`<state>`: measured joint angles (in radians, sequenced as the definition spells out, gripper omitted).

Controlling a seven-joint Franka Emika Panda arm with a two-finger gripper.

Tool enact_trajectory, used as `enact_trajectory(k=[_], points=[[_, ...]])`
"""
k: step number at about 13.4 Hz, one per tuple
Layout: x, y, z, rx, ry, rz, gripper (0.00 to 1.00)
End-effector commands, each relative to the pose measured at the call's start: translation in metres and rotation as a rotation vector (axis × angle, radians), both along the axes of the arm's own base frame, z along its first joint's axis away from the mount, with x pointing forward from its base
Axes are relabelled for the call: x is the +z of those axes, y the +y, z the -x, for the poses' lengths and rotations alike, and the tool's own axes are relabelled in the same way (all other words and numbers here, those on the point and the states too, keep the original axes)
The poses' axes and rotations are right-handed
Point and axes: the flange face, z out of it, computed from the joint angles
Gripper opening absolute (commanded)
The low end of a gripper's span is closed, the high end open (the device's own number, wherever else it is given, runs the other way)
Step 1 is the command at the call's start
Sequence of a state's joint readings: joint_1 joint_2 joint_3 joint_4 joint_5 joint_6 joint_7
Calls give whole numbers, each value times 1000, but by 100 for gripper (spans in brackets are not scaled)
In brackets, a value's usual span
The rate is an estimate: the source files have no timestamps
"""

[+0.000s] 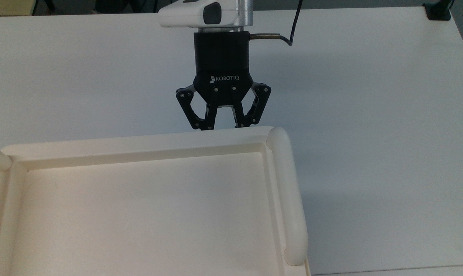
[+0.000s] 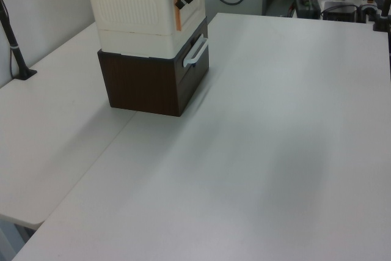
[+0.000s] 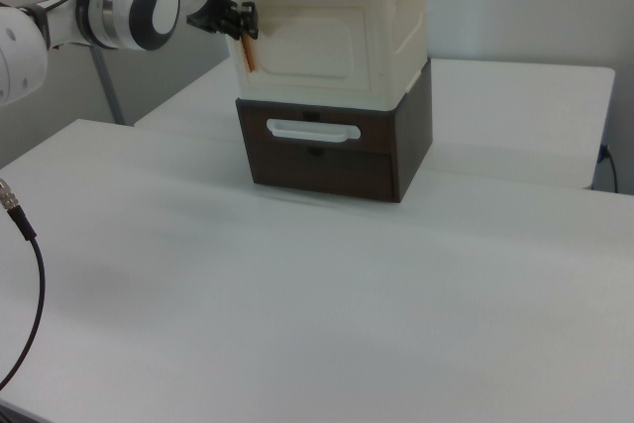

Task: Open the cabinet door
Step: 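Close the gripper on the orange tab of the cabinet door, then pull the door by its tab, swinging it open on its hinge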

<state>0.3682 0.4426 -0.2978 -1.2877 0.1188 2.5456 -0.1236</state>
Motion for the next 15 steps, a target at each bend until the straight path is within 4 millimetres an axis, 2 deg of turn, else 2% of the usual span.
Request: enact_trajectory(k=[1,5,9,14,15], points=[[5,-1,-3,-45,-49,-5,39],[-2,9,-5,-45,-40,-6,37],[-7,12,-5,-45,-38,44,10],[-13,9,-2,-41,-18,54,5],[-3,4,2,-39,-24,54,5]])
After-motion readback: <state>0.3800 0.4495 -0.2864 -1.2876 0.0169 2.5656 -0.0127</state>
